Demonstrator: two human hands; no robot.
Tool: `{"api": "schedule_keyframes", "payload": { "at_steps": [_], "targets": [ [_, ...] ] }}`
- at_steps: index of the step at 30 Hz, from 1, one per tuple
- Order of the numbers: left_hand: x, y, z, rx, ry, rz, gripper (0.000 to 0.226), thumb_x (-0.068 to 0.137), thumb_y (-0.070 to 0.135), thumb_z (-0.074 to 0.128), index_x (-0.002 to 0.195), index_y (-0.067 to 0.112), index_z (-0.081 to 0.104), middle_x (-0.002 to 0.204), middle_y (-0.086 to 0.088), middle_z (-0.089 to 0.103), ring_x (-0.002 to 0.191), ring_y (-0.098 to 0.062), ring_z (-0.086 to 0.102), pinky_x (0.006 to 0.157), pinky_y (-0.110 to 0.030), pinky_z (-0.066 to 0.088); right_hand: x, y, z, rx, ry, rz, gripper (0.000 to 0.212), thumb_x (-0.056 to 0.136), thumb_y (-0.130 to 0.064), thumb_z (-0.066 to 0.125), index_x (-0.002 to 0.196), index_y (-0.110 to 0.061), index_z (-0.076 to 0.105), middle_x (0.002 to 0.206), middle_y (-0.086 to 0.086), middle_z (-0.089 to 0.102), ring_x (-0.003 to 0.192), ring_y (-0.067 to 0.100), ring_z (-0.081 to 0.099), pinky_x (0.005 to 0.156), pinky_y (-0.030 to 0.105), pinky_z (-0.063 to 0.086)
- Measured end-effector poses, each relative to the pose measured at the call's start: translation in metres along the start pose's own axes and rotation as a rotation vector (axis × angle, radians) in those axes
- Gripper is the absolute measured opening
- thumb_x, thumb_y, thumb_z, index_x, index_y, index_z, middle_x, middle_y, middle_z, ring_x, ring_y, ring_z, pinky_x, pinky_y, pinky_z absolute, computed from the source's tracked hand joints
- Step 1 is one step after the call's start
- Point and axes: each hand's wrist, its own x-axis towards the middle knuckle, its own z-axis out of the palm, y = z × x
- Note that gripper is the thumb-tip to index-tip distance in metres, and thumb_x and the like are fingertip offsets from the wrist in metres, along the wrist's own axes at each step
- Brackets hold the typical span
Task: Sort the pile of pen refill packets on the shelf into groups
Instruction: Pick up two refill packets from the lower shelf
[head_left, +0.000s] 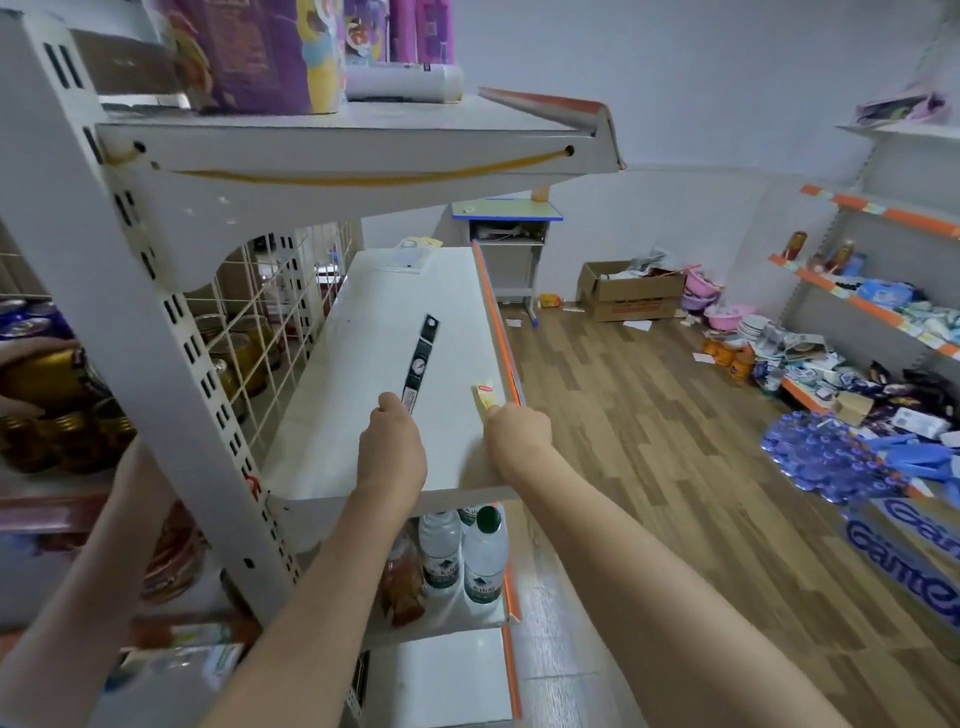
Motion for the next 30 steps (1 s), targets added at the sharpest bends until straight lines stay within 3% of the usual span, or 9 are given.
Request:
{"api": "schedule_keyframes", "payload": {
  "at_steps": [5, 7, 10, 13, 16, 20, 30],
  "targets": [
    [-0.011, 0.017, -0.01, -0.247, 0.016, -0.024, 0.024, 0.093, -0.005, 0.031, 0.116, -0.003, 0.037, 0.12, -0.027, 0.051, 0.106, -0.042, 0.052, 0.081, -0.045, 0.045, -0.023, 0.018, -0.017, 0.565, 0.114, 0.179, 0.023, 0.094, -0.003, 0.036, 0.115, -0.002, 0.045, 0.111, 0.018, 0.059, 0.095, 0.036, 0.058, 0.066, 0.032, 0.036],
    [-0.02, 0.029, -0.011, -0.346, 0.007, -0.004, 0.019, 0.097, 0.007, 0.031, 0.112, -0.002, 0.038, 0.114, -0.026, 0.055, 0.099, -0.041, 0.053, 0.077, -0.044, 0.042, -0.043, 0.032, -0.018, 0.747, 0.213, 0.248, 0.017, 0.098, -0.01, 0.032, 0.108, -0.002, 0.043, 0.105, 0.02, 0.059, 0.084, 0.034, 0.052, 0.064, 0.034, 0.035],
    [-0.046, 0.051, -0.004, -0.454, -0.054, 0.09, 0.03, 0.099, 0.034, 0.036, 0.105, 0.005, 0.041, 0.097, -0.016, 0.057, 0.086, -0.033, 0.052, 0.071, -0.036, 0.04, -0.088, 0.058, -0.007, 0.88, 0.369, 0.345, 0.019, 0.101, -0.017, 0.029, 0.101, -0.004, 0.043, 0.091, 0.019, 0.06, 0.076, 0.035, 0.053, 0.061, 0.036, 0.036],
    [-0.079, 0.077, 0.013, -0.527, -0.157, 0.167, 0.025, 0.098, 0.036, 0.039, 0.102, 0.012, 0.043, 0.082, -0.005, 0.055, 0.076, -0.026, 0.053, 0.064, -0.034, 0.039, -0.135, 0.092, 0.013, 0.934, 0.472, 0.492, 0.022, 0.101, -0.023, 0.031, 0.099, -0.007, 0.046, 0.084, 0.017, 0.062, 0.079, 0.038, 0.055, 0.062, 0.035, 0.034],
    [-0.107, 0.105, 0.039, -0.535, -0.241, 0.235, 0.025, 0.099, 0.031, 0.037, 0.085, 0.013, 0.045, 0.068, -0.001, 0.046, 0.06, -0.015, 0.044, 0.052, -0.029, 0.029, -0.178, 0.13, 0.029, 0.971, 0.528, 0.635, 0.027, 0.1, -0.035, 0.036, 0.091, -0.013, 0.046, 0.068, 0.0, 0.056, 0.069, 0.027, 0.052, 0.057, 0.035, 0.031],
    [-0.133, 0.152, 0.076, -0.555, -0.332, 0.333, 0.036, 0.1, 0.029, 0.035, 0.066, 0.017, 0.034, 0.059, -0.001, 0.038, 0.054, -0.019, 0.037, 0.048, -0.029, 0.026, -0.215, 0.191, 0.048, 0.986, 0.6, 0.757, 0.02, 0.098, -0.032, 0.041, 0.087, -0.016, 0.047, 0.065, -0.004, 0.054, 0.06, 0.018, 0.051, 0.051, 0.028, 0.035],
    [-0.185, 0.312, 0.17, -0.553, -0.456, 0.509, 0.012, 0.09, 0.026, 0.055, 0.086, 0.015, 0.051, 0.061, 0.001, 0.052, 0.056, -0.017, 0.051, 0.051, -0.031, 0.039, -0.265, 0.386, 0.08, 0.824, 0.587, 0.889, 0.019, 0.096, -0.031, 0.046, 0.09, -0.013, 0.051, 0.073, 0.004, 0.062, 0.069, 0.027, 0.057, 0.062, 0.041, 0.046]
  ]
}}
